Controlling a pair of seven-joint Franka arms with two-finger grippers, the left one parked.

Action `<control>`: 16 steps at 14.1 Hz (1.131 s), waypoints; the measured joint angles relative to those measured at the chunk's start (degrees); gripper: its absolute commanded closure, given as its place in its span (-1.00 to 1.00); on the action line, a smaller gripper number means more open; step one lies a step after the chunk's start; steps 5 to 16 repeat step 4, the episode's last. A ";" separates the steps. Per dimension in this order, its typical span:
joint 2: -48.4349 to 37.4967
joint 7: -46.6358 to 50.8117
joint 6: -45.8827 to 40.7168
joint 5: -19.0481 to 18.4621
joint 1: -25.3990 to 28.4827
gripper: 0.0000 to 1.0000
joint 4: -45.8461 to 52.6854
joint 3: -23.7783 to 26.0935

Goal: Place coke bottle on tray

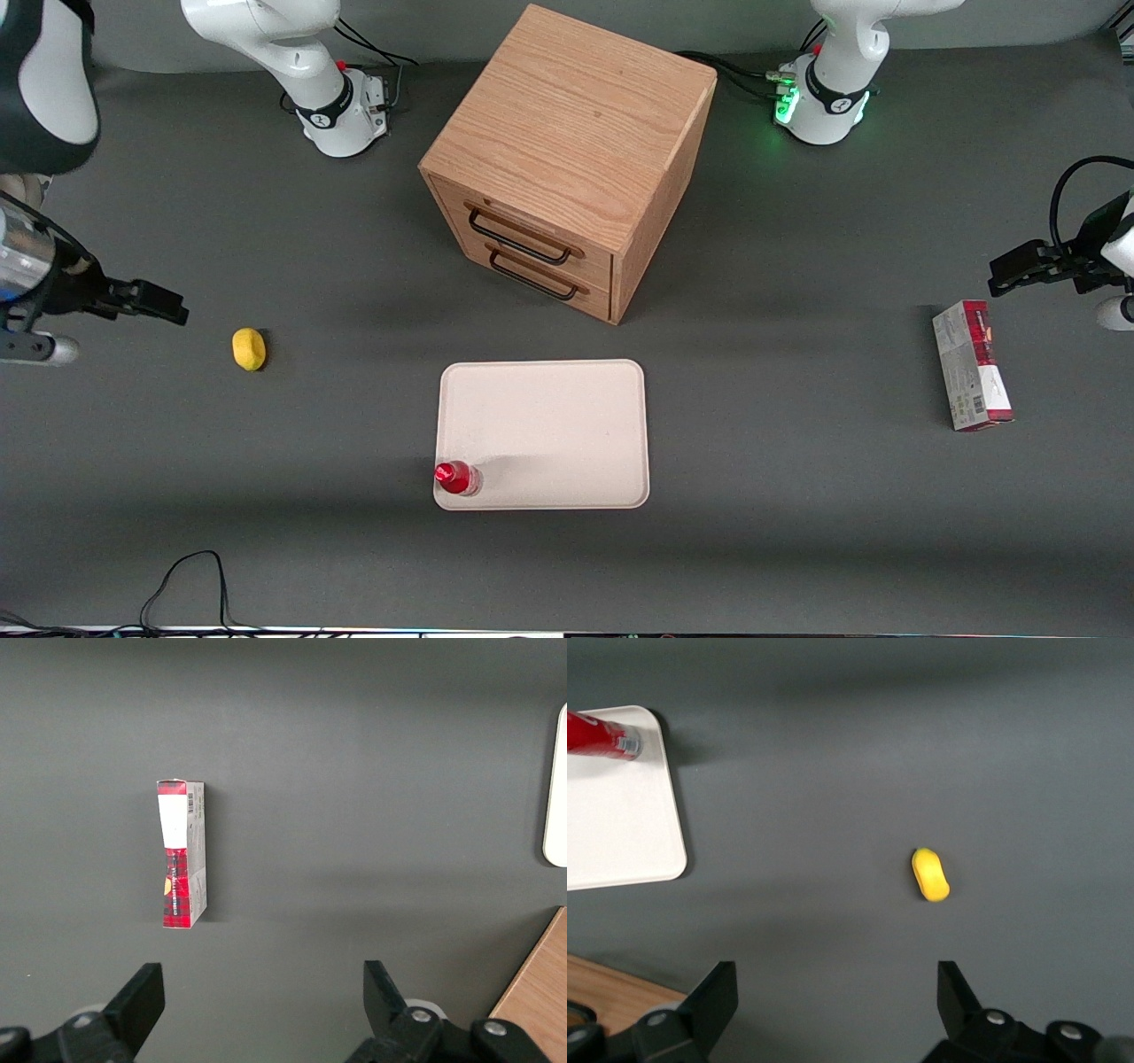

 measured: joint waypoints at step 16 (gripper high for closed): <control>-4.87 0.00 -0.05 0.04 0.06 -1.00 -3.85 0.11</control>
